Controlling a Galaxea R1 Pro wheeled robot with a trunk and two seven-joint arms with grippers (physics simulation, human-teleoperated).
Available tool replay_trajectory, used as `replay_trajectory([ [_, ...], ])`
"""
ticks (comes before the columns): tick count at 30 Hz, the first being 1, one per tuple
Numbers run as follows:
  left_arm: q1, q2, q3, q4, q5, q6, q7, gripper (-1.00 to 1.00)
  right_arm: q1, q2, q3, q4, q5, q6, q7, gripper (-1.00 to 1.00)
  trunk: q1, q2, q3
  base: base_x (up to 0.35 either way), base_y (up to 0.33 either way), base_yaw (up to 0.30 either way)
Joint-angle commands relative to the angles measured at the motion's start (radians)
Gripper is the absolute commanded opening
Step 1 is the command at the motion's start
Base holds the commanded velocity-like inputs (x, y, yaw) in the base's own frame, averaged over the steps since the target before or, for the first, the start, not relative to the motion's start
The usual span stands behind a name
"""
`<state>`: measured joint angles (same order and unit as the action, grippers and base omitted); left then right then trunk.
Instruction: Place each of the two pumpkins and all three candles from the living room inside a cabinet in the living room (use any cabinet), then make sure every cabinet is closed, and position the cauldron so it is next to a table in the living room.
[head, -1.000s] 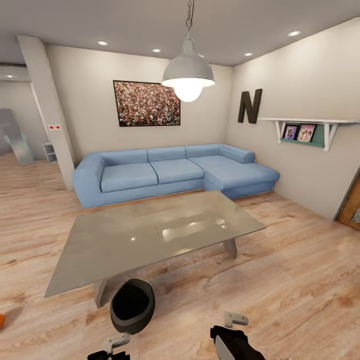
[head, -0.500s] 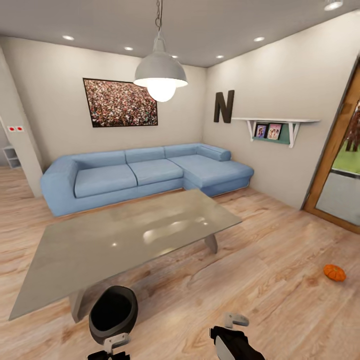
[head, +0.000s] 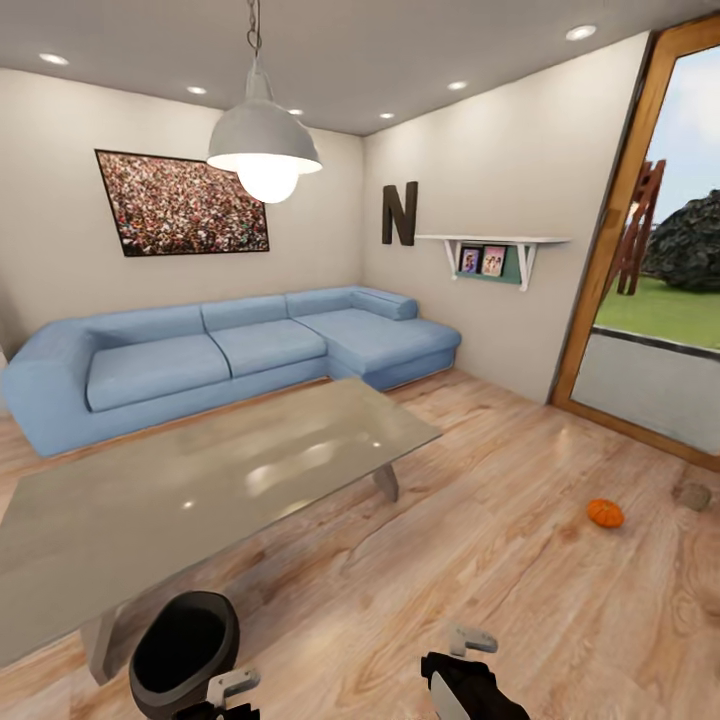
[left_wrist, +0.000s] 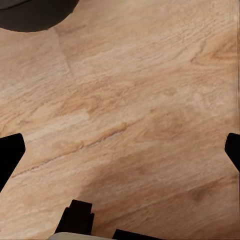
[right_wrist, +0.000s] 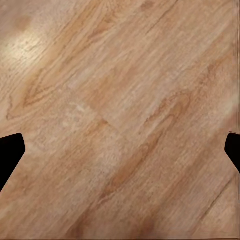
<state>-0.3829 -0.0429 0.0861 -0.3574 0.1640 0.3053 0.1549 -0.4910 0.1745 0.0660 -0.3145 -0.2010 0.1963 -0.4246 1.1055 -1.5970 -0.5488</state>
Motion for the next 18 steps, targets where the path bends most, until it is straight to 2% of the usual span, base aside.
replay_trajectory([
  [1,0.000,0.000,0.000,0.000,0.000,-0.001,0.000,1.00,0.000,0.000,0.000,0.000,0.000,0.000,0.000,1.00,0.000,0.000,0.000,0.000,0.000,-0.285],
  [18,0.002,0.000,0.000,0.000,-0.001,-0.001,0.000,1.00,0.000,0.000,0.000,0.000,0.000,0.000,0.000,1.00,0.000,0.000,0.000,0.000,0.000,-0.285],
])
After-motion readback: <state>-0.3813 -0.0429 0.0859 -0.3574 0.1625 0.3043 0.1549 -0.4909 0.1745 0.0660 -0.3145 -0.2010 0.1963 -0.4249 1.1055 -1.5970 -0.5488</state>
